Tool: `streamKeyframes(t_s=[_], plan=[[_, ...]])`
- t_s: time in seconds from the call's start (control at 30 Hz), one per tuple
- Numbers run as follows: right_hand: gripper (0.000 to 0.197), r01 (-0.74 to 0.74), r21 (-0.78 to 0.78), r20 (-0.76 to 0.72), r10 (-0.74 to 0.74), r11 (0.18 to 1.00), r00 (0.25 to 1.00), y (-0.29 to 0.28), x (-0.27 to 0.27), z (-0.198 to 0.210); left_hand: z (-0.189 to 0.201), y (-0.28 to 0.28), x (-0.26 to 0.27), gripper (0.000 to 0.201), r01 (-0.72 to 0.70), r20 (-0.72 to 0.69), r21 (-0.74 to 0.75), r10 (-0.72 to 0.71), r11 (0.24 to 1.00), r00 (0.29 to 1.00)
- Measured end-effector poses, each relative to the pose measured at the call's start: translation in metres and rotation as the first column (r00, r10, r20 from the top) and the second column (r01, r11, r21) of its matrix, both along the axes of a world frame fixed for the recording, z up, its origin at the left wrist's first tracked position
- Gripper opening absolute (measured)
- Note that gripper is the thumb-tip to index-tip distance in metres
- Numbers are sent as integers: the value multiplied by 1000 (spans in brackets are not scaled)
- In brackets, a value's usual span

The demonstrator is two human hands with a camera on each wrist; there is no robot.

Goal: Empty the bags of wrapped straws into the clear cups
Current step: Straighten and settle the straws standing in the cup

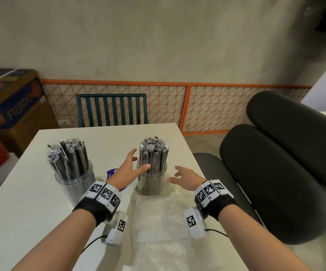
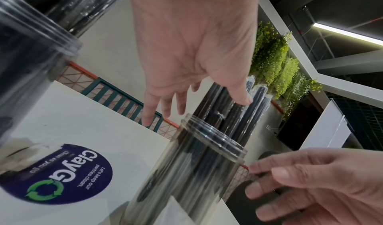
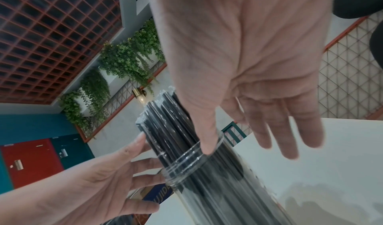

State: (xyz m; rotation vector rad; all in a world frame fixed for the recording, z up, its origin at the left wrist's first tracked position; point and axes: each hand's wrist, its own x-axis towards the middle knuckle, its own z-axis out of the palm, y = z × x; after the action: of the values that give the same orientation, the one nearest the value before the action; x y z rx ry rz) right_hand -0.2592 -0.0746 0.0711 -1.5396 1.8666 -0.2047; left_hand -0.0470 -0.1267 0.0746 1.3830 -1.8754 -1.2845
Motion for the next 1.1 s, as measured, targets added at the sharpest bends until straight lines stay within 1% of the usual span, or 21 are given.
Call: streamKeyframes(t_s=[0.07, 0.1, 0.23, 0.3, 0.33, 0.4, 0.43, 0.53, 0.6, 0.67, 0.77, 0.8, 0.87, 0.97, 1.03, 1.07, 1.1], plan=[[62, -41, 38, -43, 43, 998, 998, 6, -2, 0, -3, 8, 5, 80, -17, 20, 1, 17, 1000, 1000], [56, -52, 38, -34, 54, 998, 998, 8, -3, 0, -5, 12, 9, 79, -28, 30, 5, 27, 1000, 999], [29, -94, -39, 113, 98, 995, 989, 17, 4, 9, -17, 34, 30, 68, -75, 67, 50, 72, 996, 995], [21, -149, -76, 212, 163, 986, 964, 19, 17, 19, -20, 45, 42, 56, -84, 77, 105, 76, 991, 994], [21, -180, -99, 261, 200, 979, 945, 19, 27, 25, -20, 49, 49, 49, -80, 90, 133, 69, 988, 994], [25, -215, -149, 354, 255, 965, 900, 18, 50, 34, -19, 58, 65, 39, -77, 130, 201, 51, 977, 990], [28, -217, -172, 398, 269, 961, 877, 16, 63, 38, -18, 61, 76, 37, -81, 156, 234, 45, 969, 987], [36, -198, -243, 481, 295, 950, 826, 8, 105, 42, -10, 67, 113, 44, -119, 258, 281, 44, 952, 965], [48, -193, -286, 460, 311, 939, 832, 0, 130, 40, -4, 66, 140, 48, -162, 331, 276, 65, 948, 941], [68, -204, -286, 431, 316, 936, 845, -11, 154, 36, 4, 60, 163, 53, -208, 395, 241, 100, 948, 913], [97, -231, -298, 312, 323, 926, 893, -33, 184, 30, 14, 45, 190, 76, -286, 455, 152, 190, 946, 870], [104, -228, -298, 292, 316, 927, 903, -38, 193, 29, 16, 38, 195, 83, -294, 451, 127, 209, 947, 867], [112, -204, -294, 299, 293, 934, 908, -47, 208, 26, 18, 23, 205, 93, -284, 413, 103, 219, 953, 884], [117, -156, -275, 345, 248, 949, 905, -61, 227, 15, 17, 2, 212, 104, -262, 288, 48, 238, 964, 928], [118, -125, -284, 388, 233, 951, 892, -67, 239, 7, 12, -11, 210, 111, -234, 182, 21, 227, 972, 957], [115, -113, -295, 424, 235, 949, 875, -70, 242, 4, 10, -15, 207, 116, -216, 134, 18, 211, 976, 968], [107, -100, -316, 464, 246, 944, 851, -74, 245, -1, 6, -18, 204, 124, -204, 85, 14, 202, 979, 976]])
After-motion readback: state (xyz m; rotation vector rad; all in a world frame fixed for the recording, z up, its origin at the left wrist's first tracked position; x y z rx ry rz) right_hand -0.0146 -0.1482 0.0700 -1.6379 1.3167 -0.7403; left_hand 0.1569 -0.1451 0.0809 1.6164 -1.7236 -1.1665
